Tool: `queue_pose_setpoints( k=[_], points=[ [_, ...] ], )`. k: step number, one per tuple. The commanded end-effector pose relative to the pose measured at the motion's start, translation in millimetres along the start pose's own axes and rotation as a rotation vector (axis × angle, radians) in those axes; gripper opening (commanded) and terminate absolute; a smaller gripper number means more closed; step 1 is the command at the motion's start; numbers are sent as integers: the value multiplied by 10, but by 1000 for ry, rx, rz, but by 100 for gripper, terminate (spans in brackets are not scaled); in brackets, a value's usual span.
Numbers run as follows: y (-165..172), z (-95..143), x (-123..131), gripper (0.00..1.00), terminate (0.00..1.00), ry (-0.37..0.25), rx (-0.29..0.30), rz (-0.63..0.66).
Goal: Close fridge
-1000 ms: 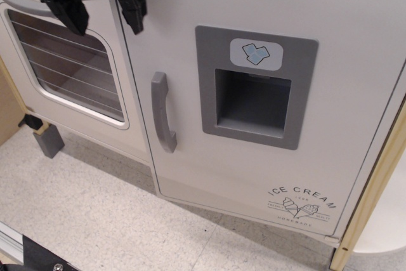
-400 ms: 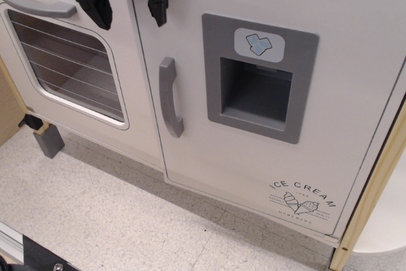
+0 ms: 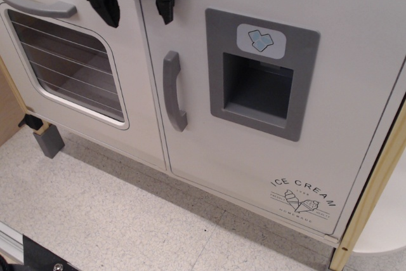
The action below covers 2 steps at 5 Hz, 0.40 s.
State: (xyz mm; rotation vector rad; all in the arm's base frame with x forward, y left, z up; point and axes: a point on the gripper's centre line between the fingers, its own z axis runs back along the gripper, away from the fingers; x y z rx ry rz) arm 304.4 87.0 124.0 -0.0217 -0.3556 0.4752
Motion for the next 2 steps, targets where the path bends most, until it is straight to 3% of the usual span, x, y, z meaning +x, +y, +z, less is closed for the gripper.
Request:
queue_pose_setpoints(
  k=[1, 2],
  points=[
    [-21, 120, 195, 100, 0, -57, -14, 9],
    [43, 173, 151, 100, 0, -28, 0, -15]
  ],
)
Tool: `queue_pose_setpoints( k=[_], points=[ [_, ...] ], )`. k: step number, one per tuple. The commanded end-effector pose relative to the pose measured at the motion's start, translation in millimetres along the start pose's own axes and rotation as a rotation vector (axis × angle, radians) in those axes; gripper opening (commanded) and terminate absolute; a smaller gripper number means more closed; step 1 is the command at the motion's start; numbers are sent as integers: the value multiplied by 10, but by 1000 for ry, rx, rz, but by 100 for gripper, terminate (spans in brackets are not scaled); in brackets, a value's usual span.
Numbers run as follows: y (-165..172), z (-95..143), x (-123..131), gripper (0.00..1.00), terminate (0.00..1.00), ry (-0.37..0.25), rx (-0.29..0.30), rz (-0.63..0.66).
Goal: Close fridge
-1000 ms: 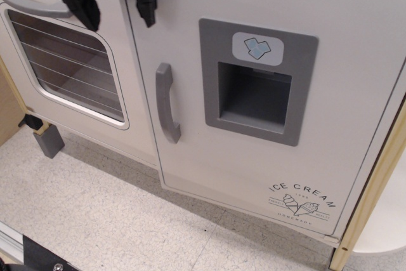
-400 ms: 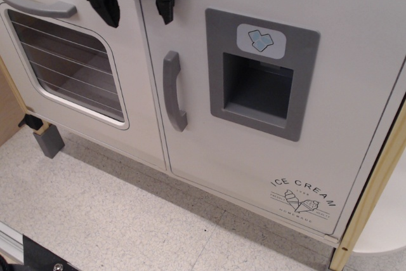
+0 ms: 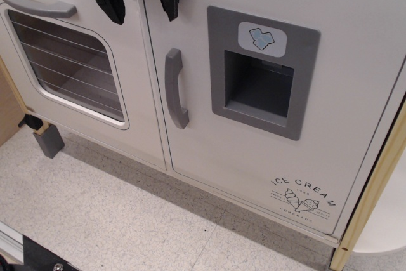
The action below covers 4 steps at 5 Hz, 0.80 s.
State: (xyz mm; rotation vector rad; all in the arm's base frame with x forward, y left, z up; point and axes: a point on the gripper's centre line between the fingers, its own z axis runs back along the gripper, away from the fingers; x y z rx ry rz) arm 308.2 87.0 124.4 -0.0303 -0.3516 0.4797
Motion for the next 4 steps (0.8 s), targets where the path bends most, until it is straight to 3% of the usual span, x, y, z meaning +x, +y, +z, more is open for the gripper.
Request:
queue_pose_setpoints(
  k=[1, 3, 4],
  points=[
    [59, 183, 118, 100, 0, -34, 6, -21],
    [59, 183, 118, 100, 0, -34, 6, -21],
    [59, 183, 118, 100, 100, -34, 6, -21]
  ],
)
